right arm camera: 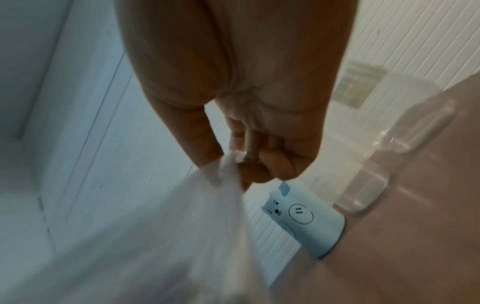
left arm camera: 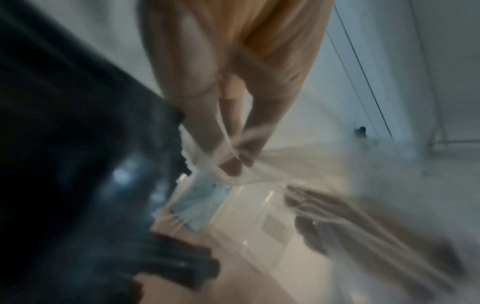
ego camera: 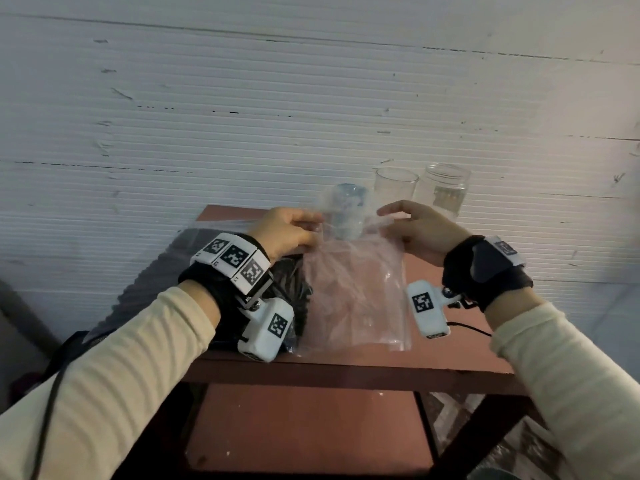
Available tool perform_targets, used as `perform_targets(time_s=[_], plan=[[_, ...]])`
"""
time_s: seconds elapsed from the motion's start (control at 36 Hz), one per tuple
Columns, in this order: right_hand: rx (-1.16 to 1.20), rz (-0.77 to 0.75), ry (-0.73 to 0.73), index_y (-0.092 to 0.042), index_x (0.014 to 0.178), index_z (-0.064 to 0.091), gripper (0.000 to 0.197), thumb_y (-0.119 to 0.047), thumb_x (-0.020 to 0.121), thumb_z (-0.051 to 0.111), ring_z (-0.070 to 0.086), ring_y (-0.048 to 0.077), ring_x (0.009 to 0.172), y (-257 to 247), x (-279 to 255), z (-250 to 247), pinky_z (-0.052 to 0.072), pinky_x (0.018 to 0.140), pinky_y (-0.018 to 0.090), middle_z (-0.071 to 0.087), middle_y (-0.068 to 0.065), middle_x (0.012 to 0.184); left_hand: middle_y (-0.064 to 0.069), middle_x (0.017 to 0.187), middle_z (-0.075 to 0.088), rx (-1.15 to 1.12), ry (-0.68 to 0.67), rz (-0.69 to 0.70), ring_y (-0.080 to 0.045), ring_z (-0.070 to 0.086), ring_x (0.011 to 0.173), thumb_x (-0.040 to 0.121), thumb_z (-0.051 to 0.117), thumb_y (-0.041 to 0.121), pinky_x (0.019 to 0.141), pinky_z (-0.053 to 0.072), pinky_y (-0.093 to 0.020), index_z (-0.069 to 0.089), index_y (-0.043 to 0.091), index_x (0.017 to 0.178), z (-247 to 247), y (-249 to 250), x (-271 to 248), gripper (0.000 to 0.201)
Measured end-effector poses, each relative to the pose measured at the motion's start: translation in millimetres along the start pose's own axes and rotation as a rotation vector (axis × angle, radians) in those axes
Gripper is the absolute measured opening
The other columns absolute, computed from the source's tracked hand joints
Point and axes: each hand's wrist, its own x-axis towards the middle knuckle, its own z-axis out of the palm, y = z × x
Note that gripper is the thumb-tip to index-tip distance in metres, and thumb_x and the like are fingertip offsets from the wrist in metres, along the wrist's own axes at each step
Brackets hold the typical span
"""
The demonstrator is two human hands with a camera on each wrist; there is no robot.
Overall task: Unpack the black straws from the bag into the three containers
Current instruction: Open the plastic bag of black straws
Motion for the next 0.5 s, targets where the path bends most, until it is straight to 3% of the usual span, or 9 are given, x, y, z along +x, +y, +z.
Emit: perform_targets(time_s=[0.08,0.14,0.19,0.25,0.31,0.42,0.5], plan=[[0.076,-0.061,0.002,-0.010,0.099,0.055,0.024,0.011,0.091,0.048,0.058,0.027,0.078,-2,-11,-9,0.048,0.073,0.036,0.073,0.009,0.089,-0.001,0.090,0.064,0.182,-0.017,0.019,-0.018,0.063,0.085,0.082,0.070,-0.005,0.087,0.055,-0.034,0.068,0.009,0.113,10,1,2,0.034],[0.121,-0.073,-0.016,-0.012,0.099,0.054,0.024,0.010,0.093,0.046,0.053,0.028,0.076,-2,-18,-11,0.047,0.073,0.038,0.070,0.011,0.095,-0.002,0.098,0.064,0.398,-0.018,0.043,-0.018,0.063,0.089,0.079,0.075,0.006,0.086,0.051,-0.031,0.067,0.014,0.117,18,4,2,0.039],[0.110,-0.084,-0.025,-0.012,0.103,0.053,0.027,0.011,0.093,0.043,0.052,0.026,0.070,-2,-23,-10,0.053,0.067,0.032,0.063,0.015,0.104,0.000,0.109,0.061,0.550,0.037,0.121,-0.016,0.060,0.099,0.077,0.078,0.015,0.087,0.048,-0.029,0.066,0.021,0.119,26,8,2,0.044],[0.067,-0.105,-0.026,-0.011,0.111,0.050,0.030,0.012,0.093,0.045,0.062,0.021,0.074,-3,-28,-8,0.058,0.065,0.029,0.055,0.017,0.114,0.005,0.107,0.061,0.525,0.110,0.229,-0.010,0.059,0.098,0.078,0.078,0.019,0.083,0.045,-0.023,0.067,0.022,0.116,35,17,-2,0.039],[0.053,-0.140,-0.027,-0.009,0.120,0.046,0.034,0.011,0.093,0.047,0.068,0.016,0.078,-5,-33,-3,0.059,0.068,0.028,0.053,0.015,0.118,0.006,0.101,0.065,0.418,0.099,0.280,-0.008,0.062,0.092,0.079,0.078,0.026,0.078,0.047,-0.018,0.068,0.021,0.111,45,26,-4,0.034],[0.115,-0.152,-0.042,-0.011,0.131,0.040,0.036,-0.001,0.097,0.048,0.069,0.023,0.087,-10,-37,6,0.057,0.082,0.036,0.060,0.014,0.123,-0.001,0.100,0.072,0.204,-0.087,0.184,-0.014,0.071,0.090,0.075,0.076,0.051,0.087,0.058,-0.036,0.066,0.023,0.110,62,32,-7,0.046],[0.149,-0.127,-0.073,-0.016,0.133,0.040,0.036,-0.007,0.099,0.047,0.068,0.024,0.089,-14,-40,9,0.056,0.082,0.034,0.065,0.016,0.119,-0.003,0.096,0.068,0.155,-0.018,0.149,-0.014,0.072,0.085,0.075,0.076,0.053,0.078,0.060,-0.030,0.062,0.021,0.109,68,30,-6,0.050]])
